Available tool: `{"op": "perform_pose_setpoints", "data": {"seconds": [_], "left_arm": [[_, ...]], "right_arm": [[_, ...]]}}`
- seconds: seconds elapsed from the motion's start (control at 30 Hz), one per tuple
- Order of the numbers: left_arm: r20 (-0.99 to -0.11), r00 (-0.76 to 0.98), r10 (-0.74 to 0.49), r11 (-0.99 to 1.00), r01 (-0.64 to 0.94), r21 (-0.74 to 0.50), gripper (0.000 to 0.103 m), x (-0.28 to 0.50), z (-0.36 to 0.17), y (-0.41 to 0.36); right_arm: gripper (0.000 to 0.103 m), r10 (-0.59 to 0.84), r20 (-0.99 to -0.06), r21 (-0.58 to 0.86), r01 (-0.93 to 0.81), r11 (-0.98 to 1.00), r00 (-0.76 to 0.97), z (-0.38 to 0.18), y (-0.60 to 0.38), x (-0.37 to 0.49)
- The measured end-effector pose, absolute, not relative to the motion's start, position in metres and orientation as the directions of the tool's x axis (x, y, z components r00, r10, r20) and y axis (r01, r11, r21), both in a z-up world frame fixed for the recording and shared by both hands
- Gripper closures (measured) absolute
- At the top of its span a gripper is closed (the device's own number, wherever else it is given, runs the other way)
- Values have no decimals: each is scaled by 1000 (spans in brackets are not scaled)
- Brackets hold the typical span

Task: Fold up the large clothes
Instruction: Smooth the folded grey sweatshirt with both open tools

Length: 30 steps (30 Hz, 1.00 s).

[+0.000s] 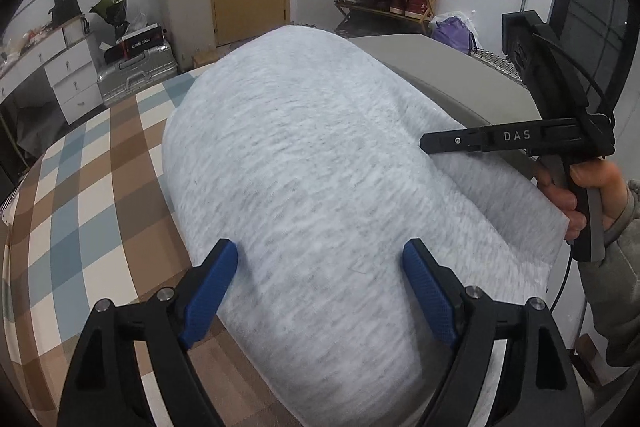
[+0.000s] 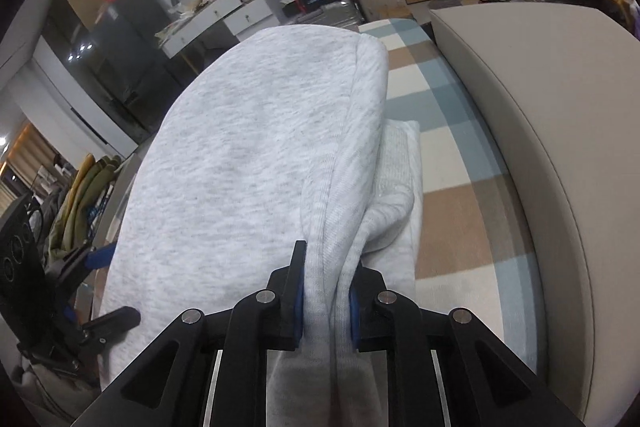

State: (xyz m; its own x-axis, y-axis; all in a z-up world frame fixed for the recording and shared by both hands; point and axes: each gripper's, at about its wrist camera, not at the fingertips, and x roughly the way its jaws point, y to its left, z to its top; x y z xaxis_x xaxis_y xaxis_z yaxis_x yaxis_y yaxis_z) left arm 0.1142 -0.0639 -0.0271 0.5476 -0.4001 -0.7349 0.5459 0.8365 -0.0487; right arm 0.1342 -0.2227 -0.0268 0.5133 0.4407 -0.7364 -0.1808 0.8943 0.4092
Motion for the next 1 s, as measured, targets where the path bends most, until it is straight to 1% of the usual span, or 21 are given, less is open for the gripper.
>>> {"op": "perform_pose_setpoints", "data": {"seconds": [0.03,0.1,0.13,0.17,0.2,0.27,0.3,0.4,0.43,0.47,0.5,0.57,0.6,0.67,0.7,0.8,0.93,1.0], "left_arm": [[-735,547,-402,837,544,-53,22,113,-28,-62],[-731,549,-404,842,536,-63,21,111,-26,-60],[-730,552,-403,846,529,-67,21,110,-26,-60],[-728,557,-400,850,522,-69,21,108,-24,-60],[-726,562,-397,856,512,-71,21,107,-22,-61],[-712,568,-413,856,508,-91,21,101,-13,-59],[-688,578,-438,842,531,-90,21,91,-6,-57],[-632,593,-500,789,612,-50,21,67,2,-59],[-631,573,-523,764,644,-48,21,64,-2,-61],[-652,543,-529,742,669,-44,21,61,-11,-66],[-675,538,-504,744,668,-23,21,63,-21,-69],[-661,601,-449,747,659,92,21,55,-34,-78],[-657,610,-443,743,660,112,21,54,-35,-80],[-659,601,-453,748,658,86,21,58,-36,-78],[-661,597,-454,746,661,84,21,59,-38,-78],[-651,614,-446,741,661,116,21,57,-40,-80],[-655,603,-455,742,663,95,21,59,-28,-75],[-635,623,-457,763,642,80,21,64,-18,-69]], "right_arm": [[87,440,-744,407,-181,895,503,-30,-221,137],[82,425,-759,390,-179,903,494,-35,-220,141],[69,404,-768,371,-168,913,497,-35,-221,139],[52,372,-776,348,-146,926,510,-31,-223,133],[49,352,-770,339,-126,932,533,-23,-233,128],[48,332,-739,340,-101,935,586,-7,-247,106],[48,333,-716,346,-102,933,613,0,-252,93],[47,376,-619,376,-160,913,689,24,-251,45],[45,402,-602,383,-192,904,690,27,-244,35],[44,424,-593,382,-224,896,685,26,-234,25],[44,441,-598,373,-255,892,669,22,-222,21],[44,447,-637,332,-300,894,628,7,-195,23],[44,432,-667,302,-310,901,607,-3,-183,26],[44,383,-720,230,-322,919,579,-23,-169,33],[44,384,-721,228,-326,918,577,-30,-168,36],[46,421,-715,305,-293,906,558,-36,-181,44],[47,403,-721,278,-298,913,564,-34,-180,39],[45,404,-720,280,-297,913,564,-30,-182,36]]}}
